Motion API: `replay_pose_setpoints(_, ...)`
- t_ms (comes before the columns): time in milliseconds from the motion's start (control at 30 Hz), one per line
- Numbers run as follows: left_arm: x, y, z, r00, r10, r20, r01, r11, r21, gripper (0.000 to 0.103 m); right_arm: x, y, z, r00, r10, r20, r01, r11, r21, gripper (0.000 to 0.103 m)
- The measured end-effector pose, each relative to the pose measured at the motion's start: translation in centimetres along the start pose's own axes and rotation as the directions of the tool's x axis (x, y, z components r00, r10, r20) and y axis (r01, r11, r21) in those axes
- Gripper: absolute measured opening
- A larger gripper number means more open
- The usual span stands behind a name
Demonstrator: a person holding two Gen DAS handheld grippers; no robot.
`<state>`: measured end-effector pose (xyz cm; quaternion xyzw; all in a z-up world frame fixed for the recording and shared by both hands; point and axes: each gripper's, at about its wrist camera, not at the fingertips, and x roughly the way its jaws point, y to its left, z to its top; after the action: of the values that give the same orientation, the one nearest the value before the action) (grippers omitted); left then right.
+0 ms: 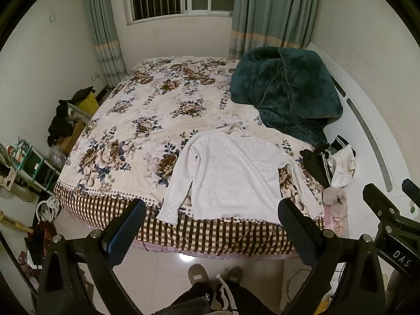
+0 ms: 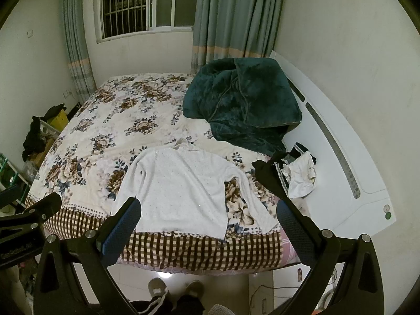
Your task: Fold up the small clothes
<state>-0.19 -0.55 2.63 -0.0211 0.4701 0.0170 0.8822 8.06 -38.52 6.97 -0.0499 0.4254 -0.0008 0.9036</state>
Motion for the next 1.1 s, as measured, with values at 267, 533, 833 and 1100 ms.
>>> replay_pose_setpoints(267,-0.6,-0.3,0.5,1.0,0.002,0.008,-0.002,1.0,-0.004,0.103,-0.6,-0.3,1.2,1.0,0.007,0.005,-0.007,1.0,-0.004,0.103)
replay_pose_setpoints(533,-0.8,-0.4,0.9,1.0,0.002,0.011,-0.002,1.0,-0.005,0.103,-0.5,-0.2,2.4,1.0,0.009,0.011,-0.009,1.0,-0.01,0.103)
replay_pose_setpoints(833,-0.5,0.4,1.9,1.0,-0.001,0.015,0.002,1.0,-0.005,0.103,-0.6,0.0,2.4,1.0,0.01,0.015,-0.01,1.0,-0.008,0.103)
replay_pose_setpoints(1100,-0.4,0.9,2.3,1.0,-0.002,0.019,0.003,1.0,-0.007,0.103,-0.4,0.4,3.1,1.0,0.011,0.017,-0.011,1.0,-0.003,0.103)
